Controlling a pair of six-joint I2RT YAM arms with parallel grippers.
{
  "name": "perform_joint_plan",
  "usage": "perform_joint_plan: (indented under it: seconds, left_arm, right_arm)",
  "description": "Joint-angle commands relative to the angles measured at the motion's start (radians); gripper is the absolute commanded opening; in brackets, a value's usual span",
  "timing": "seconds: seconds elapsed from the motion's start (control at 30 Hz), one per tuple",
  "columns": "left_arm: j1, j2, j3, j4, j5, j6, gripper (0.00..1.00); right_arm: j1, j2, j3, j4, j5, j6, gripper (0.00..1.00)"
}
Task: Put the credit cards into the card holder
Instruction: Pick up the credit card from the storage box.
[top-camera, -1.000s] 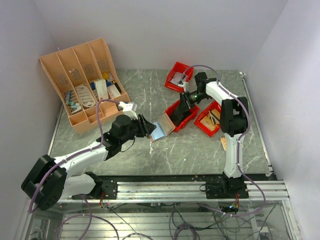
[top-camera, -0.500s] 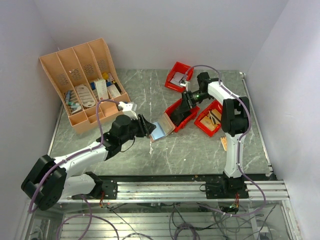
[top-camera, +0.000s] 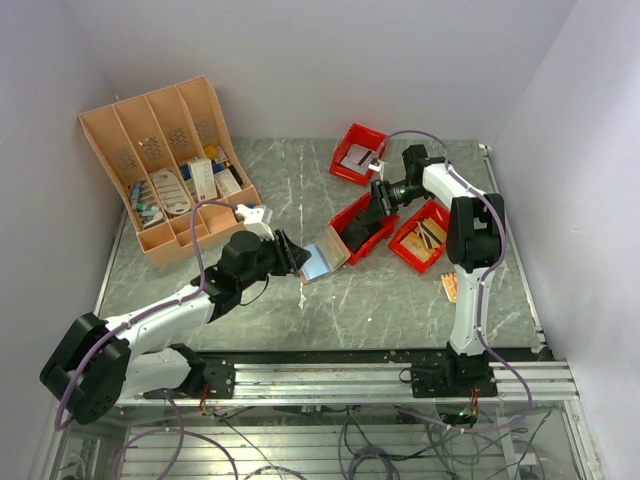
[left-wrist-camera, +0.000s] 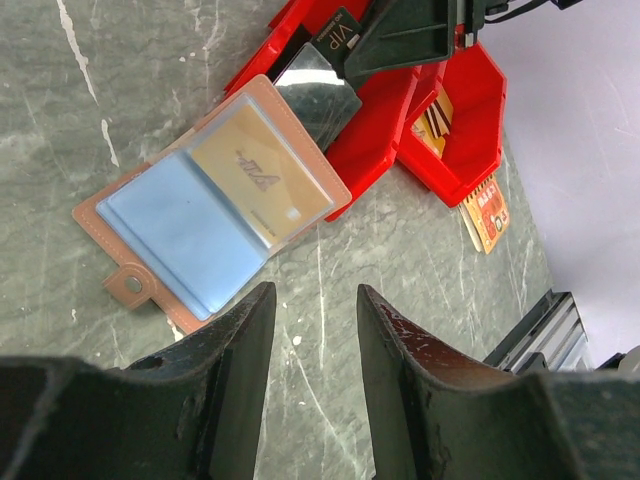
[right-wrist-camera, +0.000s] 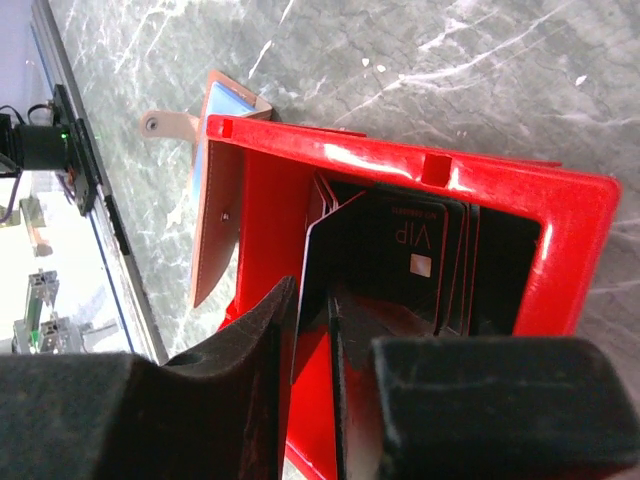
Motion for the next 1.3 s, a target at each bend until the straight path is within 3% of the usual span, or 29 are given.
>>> perform_joint_plan:
  seconds: [0.0, 0.2, 0.63, 0.77, 0.87, 0.97, 1.03, 1.17, 1.27]
  left_arm:
    - [-0.002, -0.018, -0.004, 0.002, -0.02, 0.015, 0.49]
    - [-0.003, -0.026, -0.003, -0.003, -0.023, 0.015, 0.49]
    - [-0.001, -0.111, -0.057, 0.052, -0.033, -0.012, 0.51]
    - [0.002, -0.187, -0.107, 0.111, -0.059, -0.046, 0.65]
    - [0.006, -0.239, -0.168, 0.219, -0.049, -0.063, 0.76]
    - [0.006, -0.267, -0.239, 0.389, 0.006, -0.047, 0.81]
    - [0.007, -0.277, -0.263, 0.463, 0.096, 0.0, 0.81]
    - [0.008, -0.288, -0.245, 0.448, 0.227, 0.076, 0.82]
    - [0.007, -0.297, -0.237, 0.454, 0.273, 0.109, 0.82]
  right_arm:
    - [-0.014, -0.042, -0.021, 0.03, -0.01, 0.019, 0.15]
    - [-0.03, -0.085, -0.052, 0.092, 0.034, 0.043, 0.0]
    - [-0.063, -0.352, -0.163, 0.26, 0.148, 0.039, 0.0]
    - [-0.069, -0.427, -0.21, 0.276, 0.112, -0.004, 0.0]
    - [-0.072, -0.464, -0.249, 0.263, -0.009, -0.066, 0.0]
    - [-0.068, -0.473, -0.257, 0.107, -0.212, -0.25, 0.0]
    - [-0.052, -0.464, -0.224, -0.096, -0.26, -0.509, 0.0]
    - [-0.004, -0.435, -0.206, -0.455, -0.311, -1.011, 0.0]
    - [0.036, -0.479, -0.306, -0.472, -0.309, -1.208, 0.0]
